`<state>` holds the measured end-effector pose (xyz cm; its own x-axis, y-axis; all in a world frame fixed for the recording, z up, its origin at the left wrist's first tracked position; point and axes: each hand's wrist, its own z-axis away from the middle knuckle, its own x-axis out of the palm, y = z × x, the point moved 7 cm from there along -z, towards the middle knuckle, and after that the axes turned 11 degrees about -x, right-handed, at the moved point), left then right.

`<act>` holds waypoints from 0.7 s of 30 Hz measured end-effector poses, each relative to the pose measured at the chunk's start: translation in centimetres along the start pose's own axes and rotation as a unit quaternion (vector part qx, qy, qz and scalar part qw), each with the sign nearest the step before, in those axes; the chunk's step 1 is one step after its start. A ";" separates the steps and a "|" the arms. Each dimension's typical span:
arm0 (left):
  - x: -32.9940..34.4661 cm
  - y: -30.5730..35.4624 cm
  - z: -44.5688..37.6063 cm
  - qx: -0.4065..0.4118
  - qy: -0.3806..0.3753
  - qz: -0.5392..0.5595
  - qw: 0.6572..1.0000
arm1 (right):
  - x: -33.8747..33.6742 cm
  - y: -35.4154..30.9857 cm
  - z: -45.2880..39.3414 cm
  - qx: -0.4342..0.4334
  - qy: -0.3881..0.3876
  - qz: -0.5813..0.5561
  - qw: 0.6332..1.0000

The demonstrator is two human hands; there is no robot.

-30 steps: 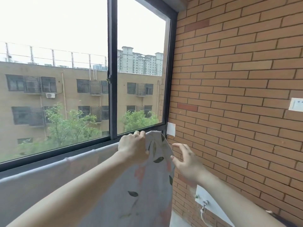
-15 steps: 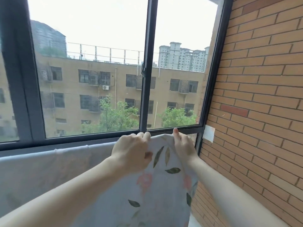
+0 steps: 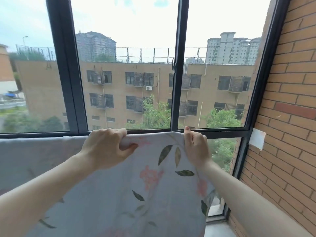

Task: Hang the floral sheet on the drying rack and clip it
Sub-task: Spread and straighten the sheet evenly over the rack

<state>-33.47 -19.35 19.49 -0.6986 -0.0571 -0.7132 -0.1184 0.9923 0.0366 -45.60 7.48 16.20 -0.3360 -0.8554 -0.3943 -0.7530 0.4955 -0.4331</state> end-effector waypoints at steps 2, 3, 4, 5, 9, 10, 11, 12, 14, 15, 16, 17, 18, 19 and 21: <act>-0.1 -0.1 -0.1 -0.021 -0.014 -0.014 1.000 | -0.2 0.1 0.1 -0.001 -0.001 -0.005 1.000; -0.2 0.3 -0.2 -0.030 -0.022 -0.017 0.999 | -0.2 0.3 0.1 0.003 -0.001 -0.006 1.000; -0.3 1.0 -0.3 -0.035 -0.029 -0.013 0.999 | -0.4 0.4 0.1 0.006 0.002 -0.005 1.000; -0.3 2.0 -0.2 -0.033 -0.034 -0.008 0.999 | -0.5 0.7 0.2 0.008 0.005 -0.003 1.000; -0.1 5.3 0.5 0.015 -0.032 0.003 0.999 | -2.0 2.1 0.3 0.020 0.011 -0.006 1.000; -0.1 4.9 0.5 0.009 -0.033 -0.002 0.999 | -2.5 2.4 0.3 0.022 0.013 -0.006 1.000; -0.3 3.9 0.5 -0.007 -0.030 -0.005 1.000 | -2.9 2.5 0.3 0.023 0.013 -0.006 1.000; -0.5 2.5 0.6 -0.026 -0.024 -0.004 0.999 | -3.2 2.7 0.2 0.023 0.013 -0.004 1.000; -1.2 -0.6 1.0 -0.056 -0.007 0.000 0.998 | -3.4 3.1 0.1 0.028 0.011 -0.007 1.000; -1.7 -2.1 1.5 -0.063 0.005 0.000 0.998 | -3.3 3.2 0.1 0.034 0.010 -0.008 0.999; -2.1 -3.6 2.0 -0.069 0.016 0.002 0.997 | -3.1 3.2 0.1 0.038 0.010 -0.010 0.999; -2.5 -5.0 2.5 -0.075 0.027 0.004 0.997 | -2.9 3.1 0.1 0.039 0.012 -0.012 0.999; -2.9 -6.2 2.9 -0.082 0.034 0.006 0.996 | -2.7 2.8 0.1 0.034 0.012 -0.013 0.999; -3.3 -7.2 3.2 -0.089 0.037 0.006 0.995 | -2.5 2.5 0.1 0.031 0.010 -0.013 0.999; -3.6 -8.4 3.4 -0.100 0.035 -0.006 0.994 | -1.9 1.8 0.4 0.035 0.010 -0.013 0.999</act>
<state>-27.59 -27.14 19.37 -0.7427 -0.0839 -0.6643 -0.2604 0.9502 0.1711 -46.06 10.07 15.90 -0.3275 -0.8708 -0.3666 -0.7202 0.4813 -0.4997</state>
